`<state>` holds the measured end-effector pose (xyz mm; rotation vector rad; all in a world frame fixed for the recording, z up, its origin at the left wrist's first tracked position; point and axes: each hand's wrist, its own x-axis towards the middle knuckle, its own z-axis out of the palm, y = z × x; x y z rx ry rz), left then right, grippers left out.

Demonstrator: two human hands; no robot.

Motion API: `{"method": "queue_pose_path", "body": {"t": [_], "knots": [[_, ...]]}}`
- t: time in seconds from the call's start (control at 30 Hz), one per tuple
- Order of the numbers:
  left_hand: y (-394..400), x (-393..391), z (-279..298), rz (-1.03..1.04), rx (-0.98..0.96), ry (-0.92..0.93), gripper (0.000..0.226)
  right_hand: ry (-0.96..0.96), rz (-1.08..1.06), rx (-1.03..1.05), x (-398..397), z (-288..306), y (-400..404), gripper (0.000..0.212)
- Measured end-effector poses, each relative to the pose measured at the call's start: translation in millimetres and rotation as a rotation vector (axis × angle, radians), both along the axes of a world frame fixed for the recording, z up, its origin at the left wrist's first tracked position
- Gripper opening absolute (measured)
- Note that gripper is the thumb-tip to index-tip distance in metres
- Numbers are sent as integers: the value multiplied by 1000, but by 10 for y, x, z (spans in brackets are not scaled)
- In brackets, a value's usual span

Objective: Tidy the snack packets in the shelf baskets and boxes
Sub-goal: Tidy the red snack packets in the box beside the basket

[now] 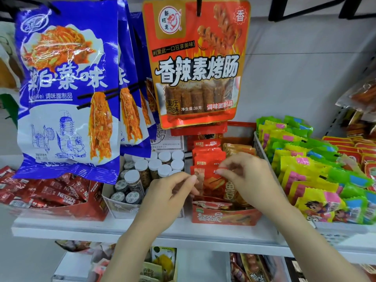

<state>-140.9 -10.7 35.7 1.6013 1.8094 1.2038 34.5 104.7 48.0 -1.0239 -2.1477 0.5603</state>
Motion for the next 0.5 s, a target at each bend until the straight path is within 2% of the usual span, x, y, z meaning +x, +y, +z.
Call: {"method": "queue_pose_path", "body": {"t": [0.13, 0.23, 0.33, 0.4, 0.5], "knots": [[-4, 13, 28, 3, -16, 19, 36, 359, -11, -132, 13, 204, 44, 14], [12, 20, 33, 19, -26, -5, 26, 546, -13, -85, 62, 404, 21, 12], [19, 42, 60, 46, -4, -68, 32, 684, -35, -76, 129, 554, 5, 11], [21, 78, 104, 49, 36, -185, 37, 733, -44, -141, 165, 606, 9, 7], [15, 145, 171, -57, 15, -484, 39, 791, -50, -288, 193, 606, 11, 4]]}}
